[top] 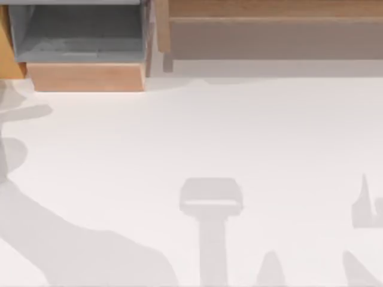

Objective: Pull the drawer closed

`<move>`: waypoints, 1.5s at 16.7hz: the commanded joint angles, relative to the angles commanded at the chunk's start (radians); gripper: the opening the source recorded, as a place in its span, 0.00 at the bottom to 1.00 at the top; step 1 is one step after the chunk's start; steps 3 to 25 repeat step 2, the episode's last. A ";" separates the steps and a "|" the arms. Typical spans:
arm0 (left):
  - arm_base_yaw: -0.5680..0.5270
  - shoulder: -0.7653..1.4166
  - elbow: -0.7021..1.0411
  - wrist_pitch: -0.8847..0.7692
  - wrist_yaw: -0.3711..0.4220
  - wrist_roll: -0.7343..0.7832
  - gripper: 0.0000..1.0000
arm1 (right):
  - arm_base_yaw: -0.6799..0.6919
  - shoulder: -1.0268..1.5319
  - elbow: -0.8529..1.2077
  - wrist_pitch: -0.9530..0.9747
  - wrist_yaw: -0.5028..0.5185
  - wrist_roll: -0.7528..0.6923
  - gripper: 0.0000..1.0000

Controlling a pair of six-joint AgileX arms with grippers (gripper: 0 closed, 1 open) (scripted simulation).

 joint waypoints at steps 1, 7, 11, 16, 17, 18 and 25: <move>0.000 0.000 0.000 0.000 0.000 0.000 1.00 | 0.000 0.000 0.000 0.000 0.000 0.000 1.00; 0.000 0.000 0.000 0.000 0.000 0.000 1.00 | 0.000 0.000 0.000 0.000 0.000 0.000 1.00; 0.000 0.000 0.000 0.000 0.000 0.000 1.00 | 0.000 0.000 0.000 0.000 0.000 0.000 1.00; 0.000 0.000 0.000 0.000 0.000 0.000 1.00 | 0.000 0.000 0.000 0.000 0.000 0.000 1.00; 0.000 0.000 0.000 0.000 0.000 0.000 1.00 | 0.000 0.000 0.000 0.000 0.000 0.000 1.00; 0.000 0.000 0.000 0.000 0.000 0.000 1.00 | 0.000 0.000 0.000 0.000 0.000 0.000 1.00; 0.000 0.000 0.000 0.000 0.000 0.000 1.00 | 0.000 0.000 0.000 0.000 0.000 0.000 1.00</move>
